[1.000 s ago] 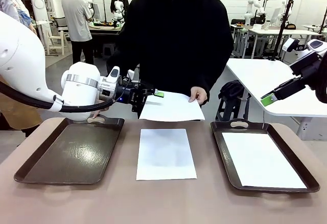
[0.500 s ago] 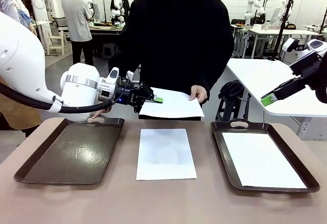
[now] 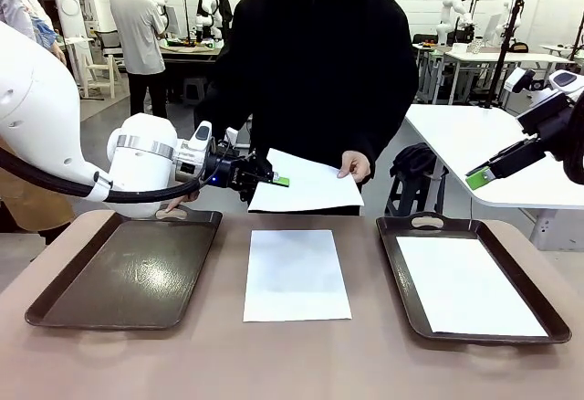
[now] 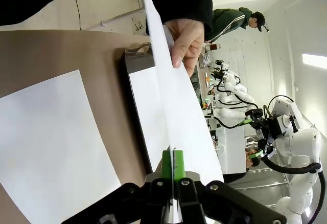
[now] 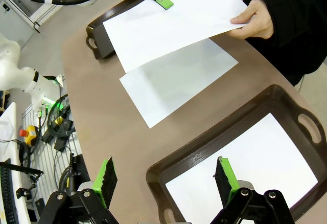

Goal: Sort the A4 documents.
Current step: Receive the A4 Paper.

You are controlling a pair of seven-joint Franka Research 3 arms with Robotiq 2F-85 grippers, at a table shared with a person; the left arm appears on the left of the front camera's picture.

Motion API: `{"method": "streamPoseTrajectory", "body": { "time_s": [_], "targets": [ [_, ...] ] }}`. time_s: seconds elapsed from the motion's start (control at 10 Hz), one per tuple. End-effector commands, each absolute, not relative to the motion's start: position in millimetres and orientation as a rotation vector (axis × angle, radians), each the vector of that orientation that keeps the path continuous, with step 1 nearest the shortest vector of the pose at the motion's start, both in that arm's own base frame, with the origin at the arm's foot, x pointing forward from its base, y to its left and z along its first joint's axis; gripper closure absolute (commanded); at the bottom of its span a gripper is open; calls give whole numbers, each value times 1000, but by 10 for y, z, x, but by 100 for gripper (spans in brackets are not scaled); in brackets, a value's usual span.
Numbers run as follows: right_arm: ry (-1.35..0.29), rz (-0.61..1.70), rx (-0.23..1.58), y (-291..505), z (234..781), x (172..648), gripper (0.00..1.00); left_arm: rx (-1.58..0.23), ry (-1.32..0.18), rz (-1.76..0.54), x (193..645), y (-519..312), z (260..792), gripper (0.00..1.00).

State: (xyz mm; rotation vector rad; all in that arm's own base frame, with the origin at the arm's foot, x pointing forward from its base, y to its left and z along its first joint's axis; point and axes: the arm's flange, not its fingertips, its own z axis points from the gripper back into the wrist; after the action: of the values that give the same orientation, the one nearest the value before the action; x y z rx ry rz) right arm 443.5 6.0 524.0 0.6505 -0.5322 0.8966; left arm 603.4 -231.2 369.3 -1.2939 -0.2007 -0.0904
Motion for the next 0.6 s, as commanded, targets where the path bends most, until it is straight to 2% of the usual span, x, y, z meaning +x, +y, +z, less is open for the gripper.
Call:
{"method": "streamPoseTrajectory", "body": {
  "time_s": [0.0,0.5],
  "targets": [
    [-536,893,652,72,5225,4436,0,-1274,-216,-85,6004,-2281,3693,100],
    [-536,893,652,72,5225,4436,0,-1291,-202,-89,6035,-2307,3689,100]
  ]
}}
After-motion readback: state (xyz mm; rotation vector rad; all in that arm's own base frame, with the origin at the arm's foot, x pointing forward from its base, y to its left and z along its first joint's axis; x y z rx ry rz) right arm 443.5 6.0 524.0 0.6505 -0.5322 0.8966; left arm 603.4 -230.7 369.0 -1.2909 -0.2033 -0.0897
